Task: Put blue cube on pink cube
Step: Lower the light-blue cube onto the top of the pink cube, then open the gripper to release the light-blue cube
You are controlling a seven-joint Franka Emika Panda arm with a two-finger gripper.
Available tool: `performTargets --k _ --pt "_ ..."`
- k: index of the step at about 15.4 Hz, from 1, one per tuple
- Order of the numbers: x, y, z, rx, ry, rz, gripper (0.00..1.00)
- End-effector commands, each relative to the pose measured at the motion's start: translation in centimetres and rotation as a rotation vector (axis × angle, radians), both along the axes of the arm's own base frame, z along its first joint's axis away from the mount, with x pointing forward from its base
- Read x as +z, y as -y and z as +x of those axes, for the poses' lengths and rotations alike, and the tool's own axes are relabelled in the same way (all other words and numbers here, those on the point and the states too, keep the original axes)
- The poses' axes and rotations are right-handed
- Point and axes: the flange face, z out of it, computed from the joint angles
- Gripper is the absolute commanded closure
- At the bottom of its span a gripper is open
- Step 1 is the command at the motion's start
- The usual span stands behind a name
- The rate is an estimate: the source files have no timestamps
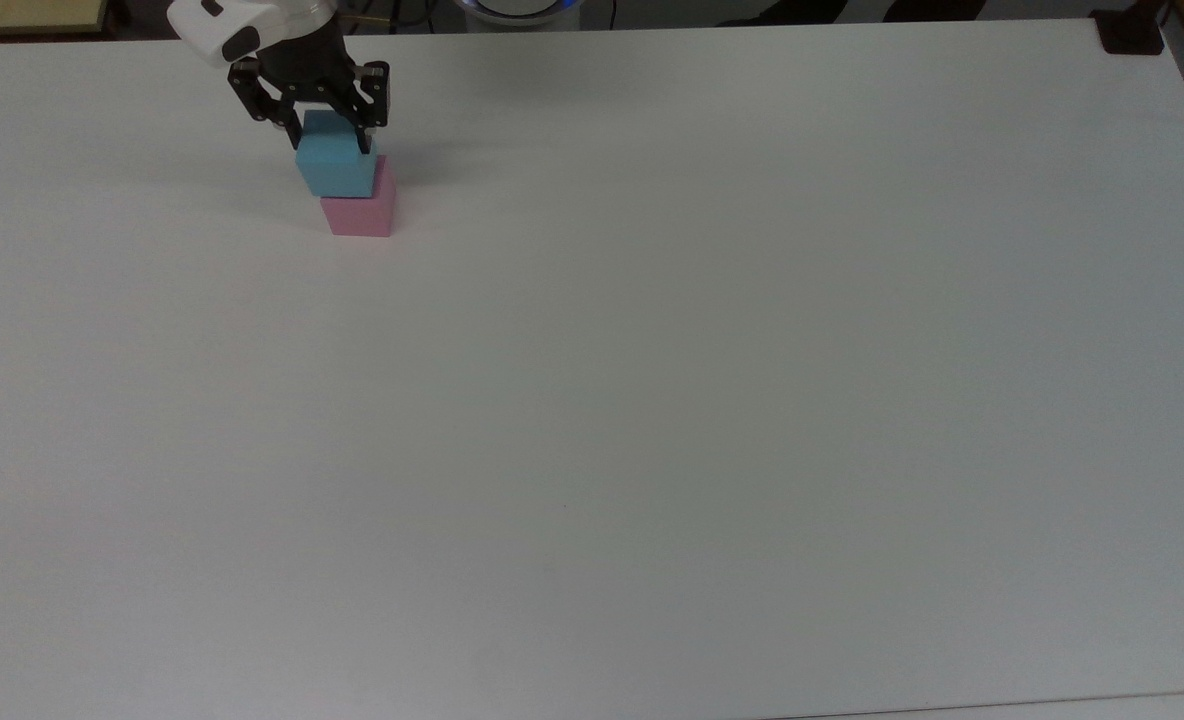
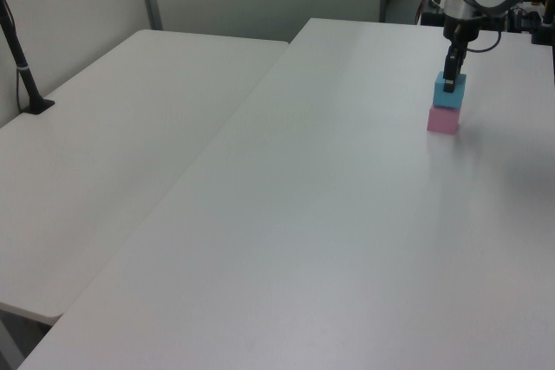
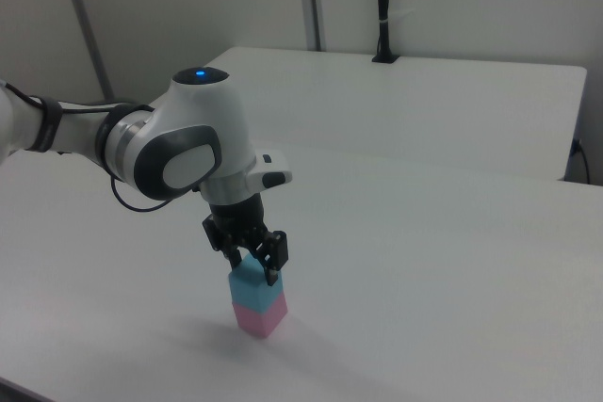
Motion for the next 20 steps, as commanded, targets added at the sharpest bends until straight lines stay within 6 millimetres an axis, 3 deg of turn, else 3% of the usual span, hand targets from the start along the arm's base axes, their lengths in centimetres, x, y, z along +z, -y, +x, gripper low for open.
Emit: performTargets --k 1,5,8,12,17,20 --pt "-0.3 -0.4 -0.6 0.011 -0.004 -0.016 0.11" --pt "-0.2 -0.4 -0.6 0.002 -0.003 -0.016 0.02" --pt "2.2 0.1 -0.3 -0.076 -0.027 0.001 0.00" --pt "9.6 -0.7 1.3 -0.165 -0.059 0.023 0.00" --pt "20.0 -4.1 3.1 -0.239 0.017 0.019 0.00" --pt "22.9 -6.9 3.6 -0.194 0.042 0.022 0.00"
